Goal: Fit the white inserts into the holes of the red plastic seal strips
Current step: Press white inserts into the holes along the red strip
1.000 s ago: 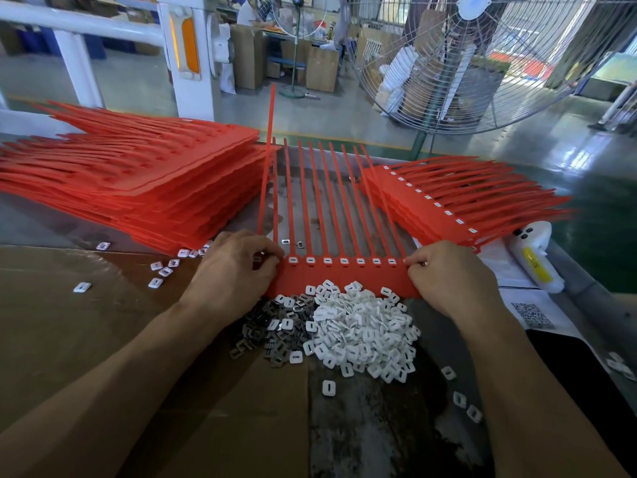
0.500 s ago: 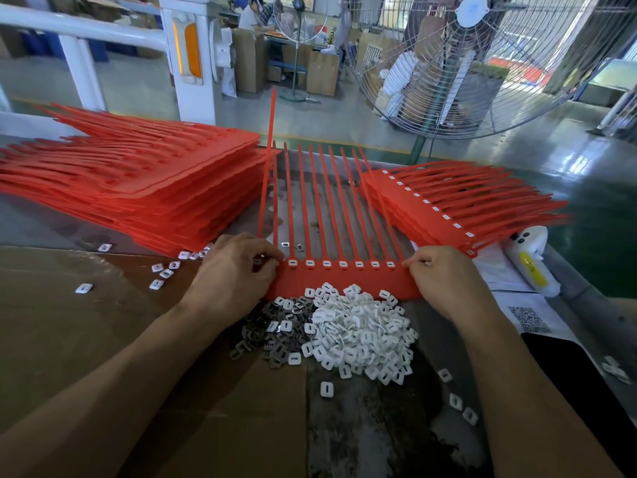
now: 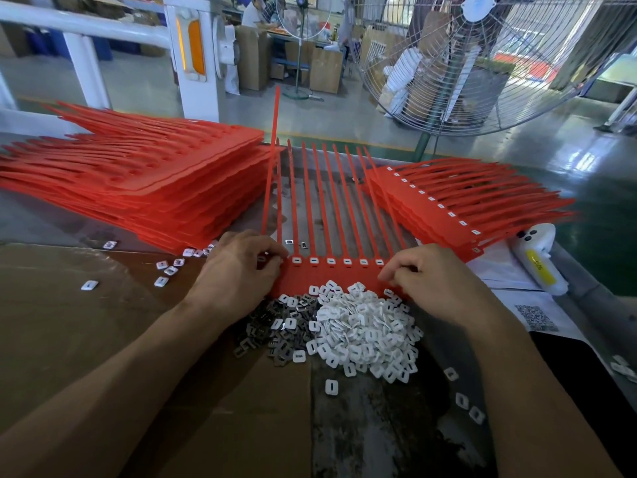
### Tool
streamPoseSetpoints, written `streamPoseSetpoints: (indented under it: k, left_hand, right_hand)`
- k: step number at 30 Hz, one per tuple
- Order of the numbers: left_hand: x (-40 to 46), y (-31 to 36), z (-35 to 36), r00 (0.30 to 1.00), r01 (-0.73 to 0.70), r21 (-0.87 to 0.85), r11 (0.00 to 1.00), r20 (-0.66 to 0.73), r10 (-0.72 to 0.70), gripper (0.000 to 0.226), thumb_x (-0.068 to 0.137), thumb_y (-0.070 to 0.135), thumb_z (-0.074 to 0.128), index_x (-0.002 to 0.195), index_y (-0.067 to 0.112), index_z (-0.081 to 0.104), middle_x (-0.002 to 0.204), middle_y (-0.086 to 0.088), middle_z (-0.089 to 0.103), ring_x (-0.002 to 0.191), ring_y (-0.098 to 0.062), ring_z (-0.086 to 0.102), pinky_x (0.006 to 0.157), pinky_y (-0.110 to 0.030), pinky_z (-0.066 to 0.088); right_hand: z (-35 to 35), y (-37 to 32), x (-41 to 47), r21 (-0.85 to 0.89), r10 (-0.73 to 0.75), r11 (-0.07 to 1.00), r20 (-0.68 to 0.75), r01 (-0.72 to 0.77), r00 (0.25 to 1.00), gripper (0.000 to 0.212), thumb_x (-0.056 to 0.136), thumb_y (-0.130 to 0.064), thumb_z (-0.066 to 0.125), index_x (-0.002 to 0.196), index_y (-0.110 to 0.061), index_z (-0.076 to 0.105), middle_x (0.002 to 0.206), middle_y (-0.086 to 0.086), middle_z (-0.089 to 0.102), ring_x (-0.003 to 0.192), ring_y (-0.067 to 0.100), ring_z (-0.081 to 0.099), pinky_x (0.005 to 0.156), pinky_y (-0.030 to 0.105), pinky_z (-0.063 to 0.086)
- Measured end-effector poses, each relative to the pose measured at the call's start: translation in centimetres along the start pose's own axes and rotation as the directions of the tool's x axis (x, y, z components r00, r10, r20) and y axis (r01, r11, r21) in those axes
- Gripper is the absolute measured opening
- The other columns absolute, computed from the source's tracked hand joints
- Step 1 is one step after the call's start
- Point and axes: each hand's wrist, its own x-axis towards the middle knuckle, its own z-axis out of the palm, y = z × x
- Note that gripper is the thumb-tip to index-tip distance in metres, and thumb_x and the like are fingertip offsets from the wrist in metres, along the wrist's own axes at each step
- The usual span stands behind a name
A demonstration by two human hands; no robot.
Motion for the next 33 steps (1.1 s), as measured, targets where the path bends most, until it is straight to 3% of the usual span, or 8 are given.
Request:
streamPoseSetpoints:
  k: [4,8,12,17,21,26,30,33]
  left_hand:
    - [0.0,0.1,0.0,1.000,-0.003,0.002,1.000,0.000,0.003,0.017,0.096,0.031,0.063,0.108,0.037,0.074,0.114,0.015,0.063,0.115,-0.007,0.043,0.092,-0.028,0.037]
    - [0.0,0.0,0.0,0.999,-0.027,0.005,1.000,-0.017,0.027,0.018,0.096,0.029,0.064,0.108,0.035,0.075,0.113,0.014,0.064,0.104,0.004,0.039,0.081,-0.014,0.032]
    - [0.0,0.1,0.0,1.000,-0.023,0.008,1.000,-0.013,0.023,0.018,0.097,0.029,0.064,0.109,0.035,0.074,0.114,0.014,0.064,0.105,0.002,0.040,0.085,-0.018,0.032]
    - [0.0,0.1,0.0,1.000,-0.020,0.016,1.000,-0.005,0.021,0.017,0.097,0.030,0.063,0.109,0.036,0.074,0.114,0.014,0.064,0.109,-0.003,0.042,0.090,-0.026,0.035]
    - [0.0,0.2,0.1,1.000,-0.009,0.013,1.000,0.002,0.009,0.017,0.097,0.030,0.063,0.109,0.037,0.073,0.115,0.014,0.064,0.113,-0.005,0.043,0.093,-0.027,0.036]
    - [0.0,0.3,0.0,1.000,-0.009,0.018,1.000,0.003,0.009,0.018,0.097,0.030,0.063,0.110,0.035,0.074,0.117,0.013,0.064,0.114,-0.006,0.044,0.094,-0.026,0.036]
    - [-0.1,0.3,0.0,1.000,-0.002,0.010,1.000,0.005,0.002,0.017,0.097,0.031,0.063,0.110,0.036,0.073,0.117,0.014,0.064,0.118,-0.008,0.044,0.097,-0.027,0.037]
    - [-0.1,0.2,0.1,1.000,-0.004,0.012,1.000,0.003,0.004,0.017,0.096,0.032,0.063,0.109,0.036,0.073,0.116,0.015,0.064,0.119,-0.009,0.044,0.098,-0.029,0.038]
  right_hand:
    - [-0.1,-0.1,-0.2,0.014,-0.027,1.000,0.055,0.026,0.998,0.039,0.093,-0.010,0.055,0.076,-0.037,0.077,0.073,-0.022,0.072,0.068,0.014,0.071,0.070,0.038,0.060]
    - [0.5,-0.2,-0.2,0.081,-0.081,0.993,0.007,0.080,0.997,0.035,0.095,-0.013,0.059,0.089,-0.041,0.078,0.082,-0.024,0.071,0.078,-0.004,0.068,0.075,0.022,0.052]
    - [1.3,-1.3,-0.3,0.083,-0.224,0.973,0.103,0.216,0.969,0.041,0.096,-0.002,0.055,0.109,-0.032,0.079,0.101,-0.022,0.065,0.087,-0.007,0.063,0.071,0.010,0.043]
    - [1.6,-2.1,-0.3,0.104,-0.233,0.970,0.146,0.219,0.962,0.043,0.095,-0.001,0.051,0.093,-0.031,0.081,0.094,-0.022,0.069,0.078,0.016,0.071,0.074,0.045,0.060]
    - [2.4,-3.2,-0.6,0.088,-0.319,0.946,0.081,0.312,0.944,0.046,0.096,0.005,0.049,0.117,-0.024,0.077,0.111,-0.019,0.063,0.102,-0.006,0.060,0.088,0.010,0.044]
    - [3.6,-4.7,-0.5,-0.018,-0.437,0.893,0.198,0.449,0.878,0.049,0.097,0.006,0.045,0.125,-0.022,0.074,0.123,-0.011,0.060,0.116,0.000,0.052,0.103,0.018,0.039]
    - [3.2,-4.3,-0.7,0.061,-0.376,0.926,0.183,0.371,0.908,0.047,0.095,0.006,0.046,0.100,-0.024,0.081,0.102,-0.017,0.065,0.091,-0.007,0.061,0.076,0.010,0.042]
    - [3.2,-4.0,-0.8,0.103,-0.373,0.926,0.112,0.362,0.921,0.047,0.093,0.008,0.046,0.100,-0.023,0.081,0.104,-0.017,0.065,0.095,-0.006,0.061,0.081,0.009,0.042]
